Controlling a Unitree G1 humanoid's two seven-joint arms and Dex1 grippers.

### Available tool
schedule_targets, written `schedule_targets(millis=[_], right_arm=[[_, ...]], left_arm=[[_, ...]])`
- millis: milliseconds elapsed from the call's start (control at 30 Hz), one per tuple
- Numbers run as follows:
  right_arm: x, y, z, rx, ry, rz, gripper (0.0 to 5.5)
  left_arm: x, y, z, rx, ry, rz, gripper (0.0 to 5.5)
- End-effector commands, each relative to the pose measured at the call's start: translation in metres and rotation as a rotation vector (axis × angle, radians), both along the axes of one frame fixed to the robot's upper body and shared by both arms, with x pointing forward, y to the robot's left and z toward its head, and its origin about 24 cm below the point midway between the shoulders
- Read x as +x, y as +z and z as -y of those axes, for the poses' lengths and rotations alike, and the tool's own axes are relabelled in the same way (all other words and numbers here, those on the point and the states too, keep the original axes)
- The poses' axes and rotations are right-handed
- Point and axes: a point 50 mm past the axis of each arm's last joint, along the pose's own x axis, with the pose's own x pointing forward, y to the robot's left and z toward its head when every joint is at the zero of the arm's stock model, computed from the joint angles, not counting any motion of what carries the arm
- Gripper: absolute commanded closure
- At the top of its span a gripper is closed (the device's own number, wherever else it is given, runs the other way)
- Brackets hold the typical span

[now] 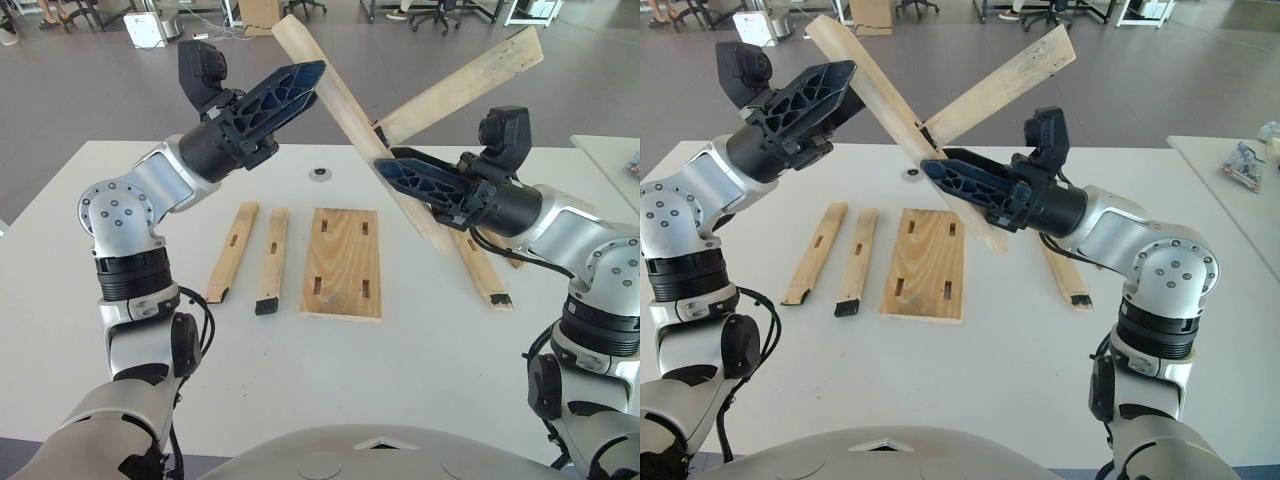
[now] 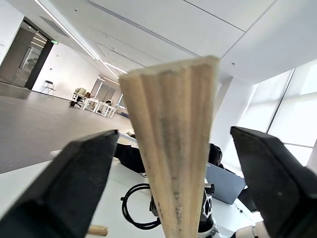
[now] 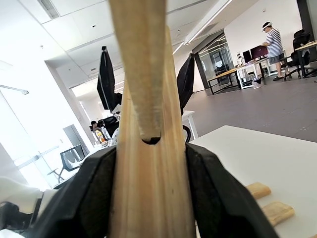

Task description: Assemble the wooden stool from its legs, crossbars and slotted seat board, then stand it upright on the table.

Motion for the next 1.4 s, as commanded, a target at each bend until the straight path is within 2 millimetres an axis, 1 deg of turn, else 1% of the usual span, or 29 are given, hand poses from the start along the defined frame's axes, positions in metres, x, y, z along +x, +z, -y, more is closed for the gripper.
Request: schedule_targets(millis=[33, 233, 333, 433, 500, 600, 633, 700, 767, 833, 933, 967, 1033, 1133, 1200, 1333, 1400], right_arm=[[-0.003, 0.005, 0.0, -0.002, 0.018, 0.021, 3.43], [-0.005, 0.001, -0.003, -0.009, 0.022, 0.008, 3.43], [-0.004, 0.0, -0.003, -0.018, 0.004, 0.007, 3.43], [0.002, -0.003, -0.001, -0.025, -0.049, -0.003, 3.43], [0.001, -0.004, 0.002, -0.012, -0.043, 0.003, 2.85], [0.004, -0.012, 0.007, -0.033, -0.142, -0.013, 2.27], [0.002, -0.015, 0.009, -0.044, -0.161, -0.014, 2.25], [-0.003, -0.019, 0.012, -0.064, -0.184, -0.014, 2.25], [-0.005, -0.03, 0.023, -0.102, -0.26, -0.043, 2.25], [-0.005, -0.043, 0.036, -0.132, -0.354, -0.087, 2.25], [-0.004, -0.057, 0.046, -0.162, -0.43, -0.122, 2.25], [-0.004, -0.059, 0.049, -0.167, -0.451, -0.123, 2.25], [-0.002, -0.06, 0.056, -0.173, -0.488, -0.122, 2.25], [0.0, -0.062, 0.062, -0.185, -0.515, -0.123, 2.25], [0.003, -0.064, 0.064, -0.192, -0.532, -0.129, 2.25], [0.008, -0.067, 0.067, -0.215, -0.564, -0.145, 2.25], [0.01, -0.068, 0.069, -0.218, -0.573, -0.146, 2.25]], left_arm=[[-0.003, 0.0, 0.003, -0.006, -0.023, -0.001, 2.3], [-0.004, -0.002, 0.002, -0.008, -0.026, -0.009, 3.39], [-0.004, -0.002, 0.0, -0.012, -0.026, -0.012, 3.43], [0.0, -0.002, -0.009, -0.018, 0.018, -0.019, 3.43], [0.006, -0.004, -0.023, -0.024, 0.089, -0.034, 3.44], [0.014, -0.012, -0.063, -0.007, 0.26, -0.075, 3.44], [0.013, -0.014, -0.076, 0.009, 0.294, -0.085, 3.44], [0.006, -0.02, -0.094, 0.075, 0.328, -0.095, 3.44], [-0.004, -0.024, -0.106, 0.166, 0.317, -0.081, 3.44], [-0.009, -0.027, -0.105, 0.242, 0.295, -0.033, 3.44], [-0.012, -0.037, -0.097, 0.341, 0.287, 0.035, 3.44], [-0.015, -0.041, -0.096, 0.348, 0.28, 0.057, 3.44], [-0.016, -0.042, -0.098, 0.296, 0.259, 0.064, 3.44], [-0.018, -0.046, -0.097, 0.294, 0.235, 0.194, 3.44], [-0.019, -0.048, -0.095, 0.285, 0.188, 0.264, 3.44], [-0.022, -0.066, -0.084, 0.363, 0.089, 0.356, 3.44], [-0.019, -0.071, -0.082, 0.405, 0.081, 0.403, 3.44]])
